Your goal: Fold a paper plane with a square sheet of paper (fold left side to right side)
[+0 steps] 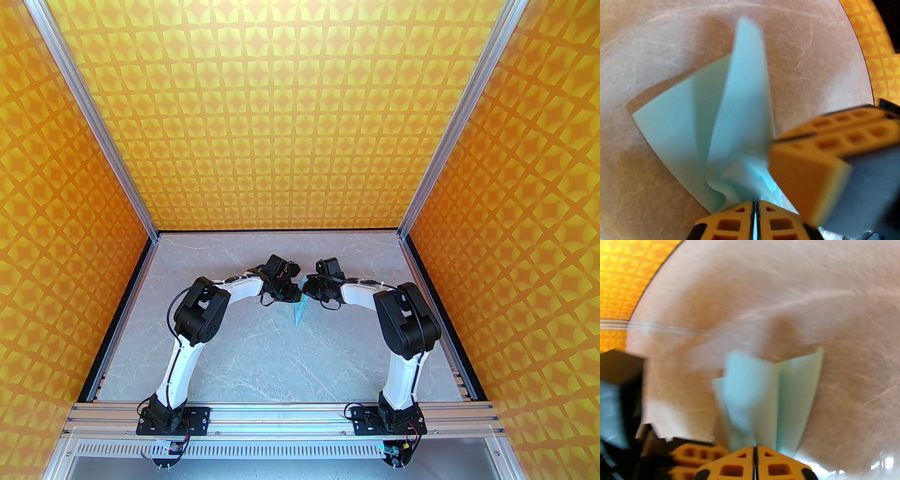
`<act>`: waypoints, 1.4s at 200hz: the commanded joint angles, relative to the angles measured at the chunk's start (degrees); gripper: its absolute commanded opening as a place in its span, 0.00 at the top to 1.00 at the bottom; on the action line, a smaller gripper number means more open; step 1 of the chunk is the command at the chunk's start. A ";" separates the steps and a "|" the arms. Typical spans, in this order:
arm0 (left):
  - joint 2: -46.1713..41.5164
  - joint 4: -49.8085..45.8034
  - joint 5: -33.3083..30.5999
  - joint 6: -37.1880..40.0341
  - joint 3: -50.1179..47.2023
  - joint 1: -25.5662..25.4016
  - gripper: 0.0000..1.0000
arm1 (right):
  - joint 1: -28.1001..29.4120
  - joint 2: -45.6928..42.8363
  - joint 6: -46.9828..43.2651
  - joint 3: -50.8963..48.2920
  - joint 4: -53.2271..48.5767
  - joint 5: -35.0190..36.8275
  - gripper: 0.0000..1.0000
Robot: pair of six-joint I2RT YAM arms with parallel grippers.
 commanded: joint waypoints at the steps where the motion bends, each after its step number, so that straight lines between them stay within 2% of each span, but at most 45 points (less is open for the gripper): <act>1: -1.75 -2.55 -0.46 1.82 -1.56 -0.63 0.88 | -0.45 1.42 -0.96 -0.88 -0.58 1.84 0.91; 28: -2.94 -2.73 -0.53 1.81 -1.81 -0.59 0.88 | -0.47 1.14 -0.63 -2.81 0.28 2.22 0.91; 43: -5.27 -1.86 -0.46 1.23 -3.01 -0.67 0.83 | -0.48 0.60 -0.37 -3.85 1.19 1.57 0.91; 66: -9.39 -1.05 -0.54 0.40 -4.64 -1.38 0.83 | -0.48 -0.08 -0.40 -4.54 1.38 1.85 0.91; 95: -12.71 1.68 -0.48 -2.30 -10.44 -2.67 0.84 | -0.50 -0.55 -0.44 -4.98 1.79 1.44 0.91; 130: -11.94 5.28 -0.51 -5.66 -14.11 -5.44 0.86 | -0.46 -0.75 -0.35 -4.97 1.98 0.98 0.91; 224: -9.53 8.98 -0.52 -6.83 -17.70 -5.68 0.88 | -0.50 -1.97 -0.24 -4.91 1.99 0.08 0.91; 239: -9.48 9.40 -0.42 -6.54 -18.26 -5.91 0.88 | -0.47 -3.23 -0.43 -5.07 1.75 -0.40 0.87; 256: -9.27 9.52 -0.19 -6.18 -18.55 -6.00 0.89 | -0.45 -5.08 -0.70 -4.75 0.67 -1.15 0.79; 280: -9.18 9.63 -0.01 -5.98 -18.79 -6.00 0.89 | 0.05 -7.77 -0.55 -4.18 -0.66 -1.96 0.78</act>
